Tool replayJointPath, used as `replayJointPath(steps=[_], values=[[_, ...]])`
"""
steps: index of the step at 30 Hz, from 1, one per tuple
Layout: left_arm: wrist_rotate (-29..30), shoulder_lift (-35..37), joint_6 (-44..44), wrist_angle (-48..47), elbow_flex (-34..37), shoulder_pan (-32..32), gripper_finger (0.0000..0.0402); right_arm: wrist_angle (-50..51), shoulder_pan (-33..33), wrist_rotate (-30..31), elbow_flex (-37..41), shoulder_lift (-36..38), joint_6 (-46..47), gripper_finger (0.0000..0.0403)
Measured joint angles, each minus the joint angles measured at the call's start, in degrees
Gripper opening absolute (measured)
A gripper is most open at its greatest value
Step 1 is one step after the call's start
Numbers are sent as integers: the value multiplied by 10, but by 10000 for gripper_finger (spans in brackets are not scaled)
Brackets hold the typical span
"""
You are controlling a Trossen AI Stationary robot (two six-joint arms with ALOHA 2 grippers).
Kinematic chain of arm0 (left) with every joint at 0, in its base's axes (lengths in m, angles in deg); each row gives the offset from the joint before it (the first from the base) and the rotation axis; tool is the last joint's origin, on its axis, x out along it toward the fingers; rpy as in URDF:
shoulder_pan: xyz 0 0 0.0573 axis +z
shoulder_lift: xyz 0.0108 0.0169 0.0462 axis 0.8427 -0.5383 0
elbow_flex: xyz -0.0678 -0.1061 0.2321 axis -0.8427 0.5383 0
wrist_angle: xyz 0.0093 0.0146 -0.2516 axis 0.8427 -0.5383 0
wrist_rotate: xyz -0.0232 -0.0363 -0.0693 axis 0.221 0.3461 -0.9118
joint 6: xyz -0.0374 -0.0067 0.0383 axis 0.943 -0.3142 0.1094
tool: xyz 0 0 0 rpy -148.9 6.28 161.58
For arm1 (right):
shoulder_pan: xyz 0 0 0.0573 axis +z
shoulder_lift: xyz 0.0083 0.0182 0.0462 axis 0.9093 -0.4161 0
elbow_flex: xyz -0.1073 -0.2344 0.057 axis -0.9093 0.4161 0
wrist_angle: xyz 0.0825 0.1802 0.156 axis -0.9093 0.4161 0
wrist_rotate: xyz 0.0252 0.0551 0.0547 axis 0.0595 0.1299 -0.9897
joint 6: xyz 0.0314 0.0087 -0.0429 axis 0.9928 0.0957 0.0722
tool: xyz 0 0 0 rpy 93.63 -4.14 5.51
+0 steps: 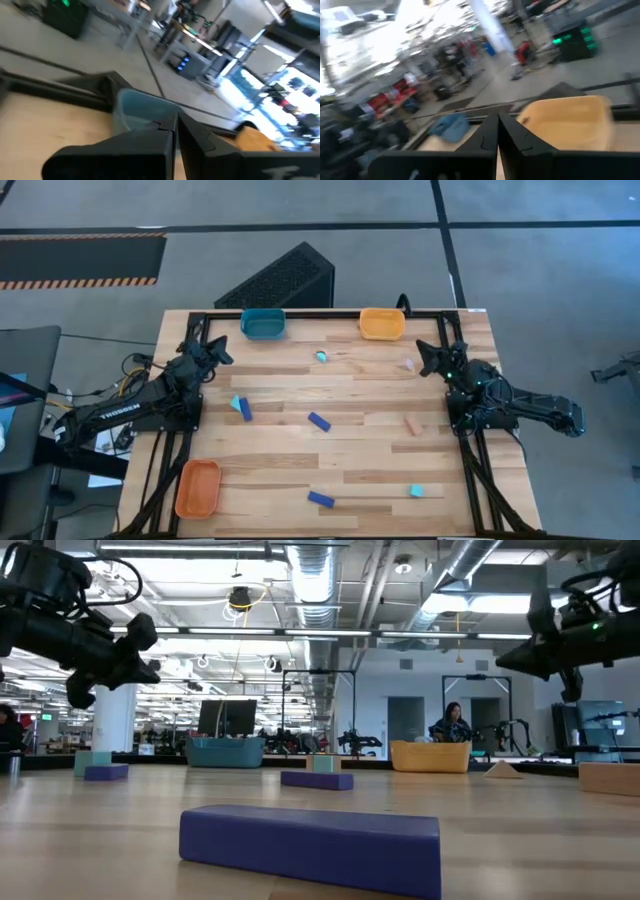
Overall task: Sort & place blocks by color
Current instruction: Put the top right brown block into the orange bin
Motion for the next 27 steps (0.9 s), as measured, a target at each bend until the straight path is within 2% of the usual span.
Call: replayJointPath(steps=[3,5,8,11,17,20,24,27], values=[[26,-2,-33,-17,0,0,23,2,-29,-9,0,-26,4,27],[56,-18,-59,-18,-1,0,41,5,-44,-38,0,-48,16,27],[105,-53,-70,-21,-1,10,71,8,-53,-76,0,-80,83,27],[104,-99,-46,-22,-1,32,97,8,-52,-77,0,-117,153,27],[-7,-217,-3,-15,-1,91,116,6,-61,-92,0,-182,141,27],[-64,-265,-4,48,0,120,112,-17,-59,-113,2,-198,141,34],[-154,-318,-104,211,-2,149,103,-99,-49,-121,2,-208,129,52],[-212,-354,-188,244,-27,162,99,-95,-46,-122,0,-209,111,66]])
